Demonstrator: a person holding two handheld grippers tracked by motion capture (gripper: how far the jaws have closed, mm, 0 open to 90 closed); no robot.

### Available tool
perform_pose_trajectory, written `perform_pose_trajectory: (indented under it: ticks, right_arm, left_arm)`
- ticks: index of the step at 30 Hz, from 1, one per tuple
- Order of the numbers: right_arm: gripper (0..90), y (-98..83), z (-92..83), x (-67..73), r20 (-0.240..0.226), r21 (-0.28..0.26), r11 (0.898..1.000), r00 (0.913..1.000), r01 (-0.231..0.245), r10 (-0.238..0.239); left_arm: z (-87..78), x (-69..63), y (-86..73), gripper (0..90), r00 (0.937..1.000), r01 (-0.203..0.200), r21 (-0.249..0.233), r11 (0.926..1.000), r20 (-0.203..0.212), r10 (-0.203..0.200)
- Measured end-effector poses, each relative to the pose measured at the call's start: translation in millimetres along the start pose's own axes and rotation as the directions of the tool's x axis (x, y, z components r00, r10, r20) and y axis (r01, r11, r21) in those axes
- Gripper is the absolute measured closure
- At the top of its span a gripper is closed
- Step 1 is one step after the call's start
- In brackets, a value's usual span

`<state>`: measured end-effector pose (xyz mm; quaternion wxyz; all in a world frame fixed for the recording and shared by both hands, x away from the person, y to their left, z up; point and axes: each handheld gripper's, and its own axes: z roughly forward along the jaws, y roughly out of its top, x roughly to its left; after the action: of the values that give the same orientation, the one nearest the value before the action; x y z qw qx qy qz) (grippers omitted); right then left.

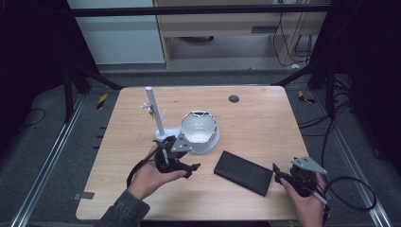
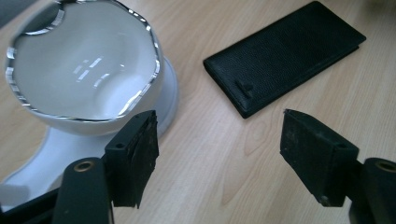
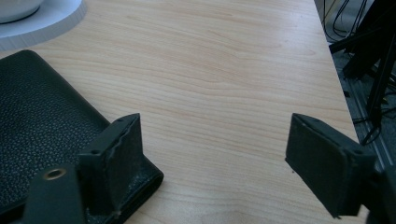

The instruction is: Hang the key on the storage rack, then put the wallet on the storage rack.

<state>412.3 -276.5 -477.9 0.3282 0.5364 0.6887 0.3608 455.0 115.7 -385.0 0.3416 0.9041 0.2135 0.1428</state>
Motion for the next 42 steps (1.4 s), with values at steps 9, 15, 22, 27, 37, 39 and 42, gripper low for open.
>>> perform_pose_trajectory:
  ticks: [9,15,22,27,37,39,42]
  right_arm:
    - [24.8,2.5,-3.6,6.7,-0.028,-0.019,1.0,0.9993,0.024,-0.024]
    - [27.2,6.5,-10.5,11.9,-0.04,-0.065,0.997,0.9979,0.047,-0.05]
    - [32.1,7.5,-10.1,15.7,-0.061,-0.066,0.996,0.9956,0.067,-0.071]
    - [35.5,8.4,-9.2,19.0,-0.069,-0.065,0.994,0.9936,0.085,-0.089]
    - [41.0,8.0,-7.7,21.7,-0.081,-0.058,0.993,0.9912,0.1,-0.104]
    - [41.4,7.8,-7.7,21.8,-0.081,-0.058,0.993,0.9909,0.103,-0.108]
    - [41.5,7.7,-8.2,21.8,-0.082,-0.06,0.993,0.9905,0.106,-0.11]
  left_arm:
    - [29.9,-16.4,-8.0,48.0,0.9983,0.018,0.046,0.9988,0.054,-0.02]
    - [39.6,-22.0,-7.7,62.5,0.9972,0.023,0.065,0.9976,0.069,-0.027]
    - [53.9,-22.6,-8.7,77.6,0.9962,0.004,0.101,0.9949,0.086,-0.013]
    - [62.6,-21.3,-9.5,89.6,0.9939,0.011,0.115,0.9933,0.107,-0.024]
    - [81.8,-17.9,-9.7,90.0,0.9922,0.001,0.182,0.9834,0.122,-0.023]
    - [87.6,-17.1,-8.5,90.0,0.9928,-0.009,0.203,0.9791,0.118,-0.015]
    - [94.6,-16.0,-7.1,90.0,0.993,-0.013,0.218,0.9758,0.117,-0.013]
